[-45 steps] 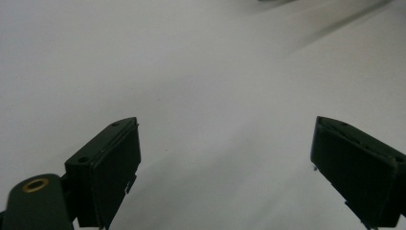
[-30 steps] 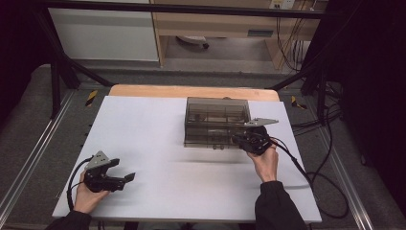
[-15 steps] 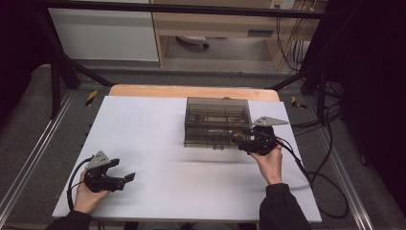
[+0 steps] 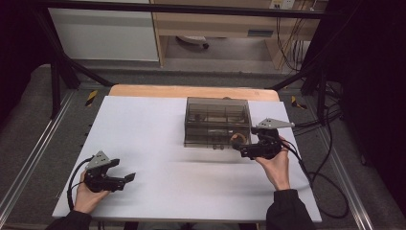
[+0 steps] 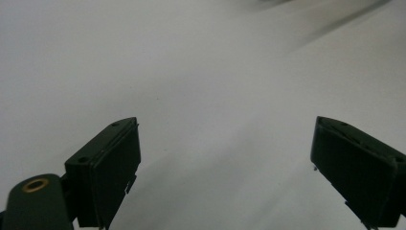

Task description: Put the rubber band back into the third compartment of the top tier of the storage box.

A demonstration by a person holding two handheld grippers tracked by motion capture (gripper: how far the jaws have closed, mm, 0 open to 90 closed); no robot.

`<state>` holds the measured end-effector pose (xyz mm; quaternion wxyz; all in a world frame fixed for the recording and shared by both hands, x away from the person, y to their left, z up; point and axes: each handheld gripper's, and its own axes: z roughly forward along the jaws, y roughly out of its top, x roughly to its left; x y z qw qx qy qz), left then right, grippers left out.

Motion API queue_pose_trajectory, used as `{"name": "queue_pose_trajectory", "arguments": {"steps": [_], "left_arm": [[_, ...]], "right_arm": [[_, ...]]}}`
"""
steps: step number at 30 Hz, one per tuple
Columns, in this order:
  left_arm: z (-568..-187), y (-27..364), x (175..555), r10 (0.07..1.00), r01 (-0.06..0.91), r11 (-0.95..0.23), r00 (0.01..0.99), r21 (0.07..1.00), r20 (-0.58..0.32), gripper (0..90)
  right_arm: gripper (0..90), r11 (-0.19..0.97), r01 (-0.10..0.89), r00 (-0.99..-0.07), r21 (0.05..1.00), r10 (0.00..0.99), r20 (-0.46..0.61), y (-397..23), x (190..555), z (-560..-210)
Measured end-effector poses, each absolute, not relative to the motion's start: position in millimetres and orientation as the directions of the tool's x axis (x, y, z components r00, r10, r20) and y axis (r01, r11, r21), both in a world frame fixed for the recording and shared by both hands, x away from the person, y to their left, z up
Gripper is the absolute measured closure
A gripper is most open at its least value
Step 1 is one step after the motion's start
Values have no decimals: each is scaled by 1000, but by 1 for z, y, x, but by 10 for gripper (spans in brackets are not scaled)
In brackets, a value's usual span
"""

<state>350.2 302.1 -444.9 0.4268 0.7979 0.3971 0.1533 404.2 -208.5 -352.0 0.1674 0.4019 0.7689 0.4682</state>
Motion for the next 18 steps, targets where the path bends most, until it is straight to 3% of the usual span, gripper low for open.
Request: {"name": "queue_pose_trajectory", "arguments": {"steps": [18], "left_arm": [[-446,301,350,763,505,-322,639,801,-96,95]], "right_arm": [[6,221,439,-626,871,770,120,-237,381,-377]]}}
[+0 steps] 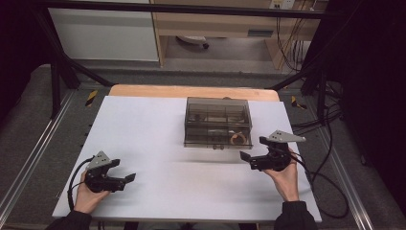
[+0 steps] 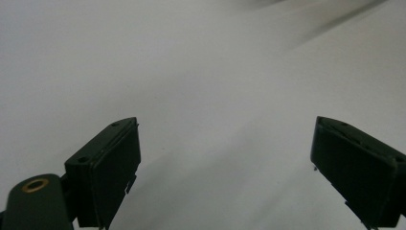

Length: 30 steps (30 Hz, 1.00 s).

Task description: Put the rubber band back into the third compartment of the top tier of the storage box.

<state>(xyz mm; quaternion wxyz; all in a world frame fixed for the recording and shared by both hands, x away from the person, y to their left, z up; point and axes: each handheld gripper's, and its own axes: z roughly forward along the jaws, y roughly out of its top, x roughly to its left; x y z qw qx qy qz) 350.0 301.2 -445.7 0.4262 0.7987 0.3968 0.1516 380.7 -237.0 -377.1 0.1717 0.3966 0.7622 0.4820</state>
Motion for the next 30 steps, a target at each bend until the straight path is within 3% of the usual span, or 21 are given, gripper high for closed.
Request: {"name": "queue_pose_trajectory", "arguments": {"steps": [30], "left_arm": [[-447,300,349,753,500,-337,651,798,-90,98]], "right_arm": [[3,214,481,-647,850,741,180,-280,351,-440]]}}
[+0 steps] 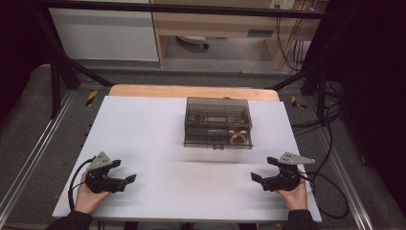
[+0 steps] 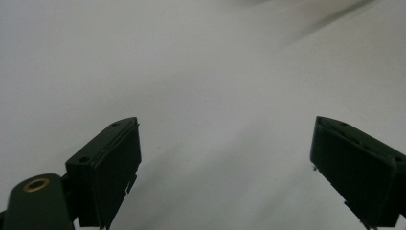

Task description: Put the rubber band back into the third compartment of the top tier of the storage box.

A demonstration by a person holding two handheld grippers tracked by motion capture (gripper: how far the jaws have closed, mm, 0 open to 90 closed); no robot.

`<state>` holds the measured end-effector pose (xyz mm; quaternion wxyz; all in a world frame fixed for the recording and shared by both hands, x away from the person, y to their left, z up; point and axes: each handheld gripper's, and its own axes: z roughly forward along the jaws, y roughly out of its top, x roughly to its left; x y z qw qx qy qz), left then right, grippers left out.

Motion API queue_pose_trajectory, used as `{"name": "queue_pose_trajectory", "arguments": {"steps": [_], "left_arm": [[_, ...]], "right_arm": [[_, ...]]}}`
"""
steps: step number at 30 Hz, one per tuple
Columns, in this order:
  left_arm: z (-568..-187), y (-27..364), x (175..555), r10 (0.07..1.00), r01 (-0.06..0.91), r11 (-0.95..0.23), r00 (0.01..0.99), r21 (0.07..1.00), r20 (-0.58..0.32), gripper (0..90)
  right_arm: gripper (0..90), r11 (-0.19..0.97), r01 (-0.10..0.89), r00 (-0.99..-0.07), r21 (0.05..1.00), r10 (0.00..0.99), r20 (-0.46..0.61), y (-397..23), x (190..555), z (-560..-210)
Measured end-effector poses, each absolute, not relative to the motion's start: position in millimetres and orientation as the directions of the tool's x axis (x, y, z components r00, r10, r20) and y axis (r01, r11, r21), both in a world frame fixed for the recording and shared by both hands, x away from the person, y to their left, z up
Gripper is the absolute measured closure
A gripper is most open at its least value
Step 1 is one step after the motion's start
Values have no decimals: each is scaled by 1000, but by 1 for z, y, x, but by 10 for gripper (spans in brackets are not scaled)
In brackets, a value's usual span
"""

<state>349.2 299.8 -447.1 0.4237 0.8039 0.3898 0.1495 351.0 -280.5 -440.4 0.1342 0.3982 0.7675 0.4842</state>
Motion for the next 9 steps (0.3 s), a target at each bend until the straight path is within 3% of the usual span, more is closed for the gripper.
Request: {"name": "queue_pose_trajectory", "arguments": {"steps": [9], "left_arm": [[-447,300,349,753,500,-338,652,797,-89,98]], "right_arm": [[3,216,500,-646,839,738,195,-282,349,-445]]}}
